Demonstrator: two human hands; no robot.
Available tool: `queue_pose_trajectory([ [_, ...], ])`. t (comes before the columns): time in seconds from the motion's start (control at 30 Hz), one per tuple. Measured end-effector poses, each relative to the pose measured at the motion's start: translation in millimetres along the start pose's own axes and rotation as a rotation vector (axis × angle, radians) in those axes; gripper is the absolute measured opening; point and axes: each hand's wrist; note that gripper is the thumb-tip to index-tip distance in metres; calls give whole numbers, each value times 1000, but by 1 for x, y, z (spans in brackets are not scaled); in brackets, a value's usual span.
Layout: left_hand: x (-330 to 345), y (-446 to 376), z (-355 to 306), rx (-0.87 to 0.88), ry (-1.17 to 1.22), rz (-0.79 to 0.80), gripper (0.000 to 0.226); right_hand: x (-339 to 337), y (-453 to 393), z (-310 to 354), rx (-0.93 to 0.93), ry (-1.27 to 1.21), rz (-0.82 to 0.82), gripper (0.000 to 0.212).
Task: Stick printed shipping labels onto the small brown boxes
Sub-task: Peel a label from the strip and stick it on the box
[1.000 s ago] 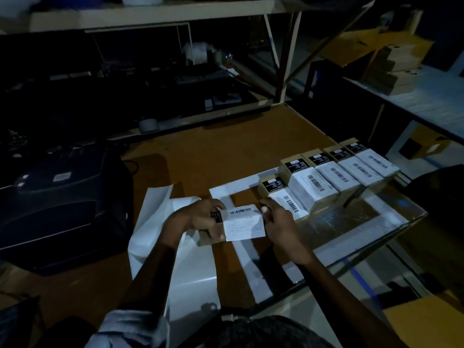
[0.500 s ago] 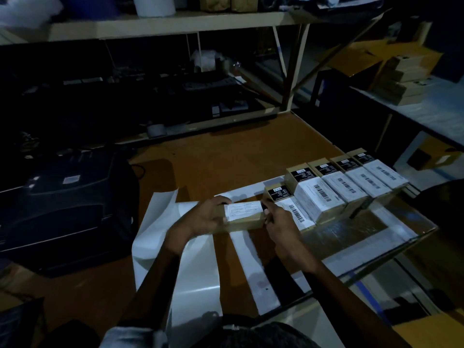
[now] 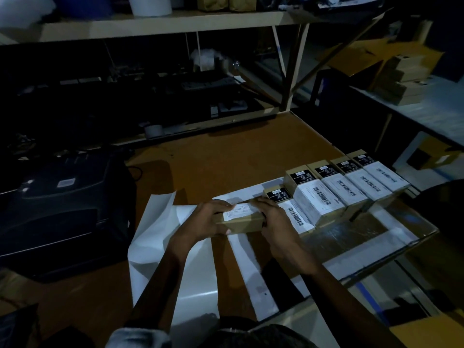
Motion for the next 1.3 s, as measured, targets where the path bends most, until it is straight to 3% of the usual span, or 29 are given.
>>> queue_pose_trajectory([
  [0.13,5,5,5,-42,170,-37,60,2,4,-7,-17,93,-24,67],
  [0.27,11,9,7,-20,288,-53,22,7,11,-17,-44,88,-82,60],
  [0.4,12,10,8,10,310,-51,31,5,14,-14,-40,129,-101,49],
  [0.5,8,11,4,-10,332,-14,26,0,9,-8,-58,163,-157,48],
  [0.53,6,11,2,-17,313,3,26,-2,6,-5,-73,154,-160,53],
  [0.6,4,9,-4,-34,191,23,48,-4,-1,0,-96,141,-102,65],
  [0.7,5,2,-5,-17,-92,10,88,-4,-6,4,-119,337,164,75],
  [0.8,9,-2,-4,6,-382,-17,89,-2,-3,6,-81,499,353,81],
  [0.9,13,1,-3,47,-452,-57,77,3,5,8,-72,602,374,83],
  [1.03,15,3,7,99,-172,-52,49,13,18,11,-106,694,378,75],
  [1.13,15,3,13,143,49,-40,18,18,18,13,-99,585,479,72],
  [1.23,14,2,17,168,43,-50,18,10,10,14,-37,330,279,63],
  [1.3,12,4,17,147,123,-30,21,7,4,13,-49,351,151,63],
])
Point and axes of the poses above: each hand's wrist, its own y-axis away from the middle knuckle, its own x-axis out of the palm, z = x × y, and after that the axes turned 13 degrees about -x, right-handed
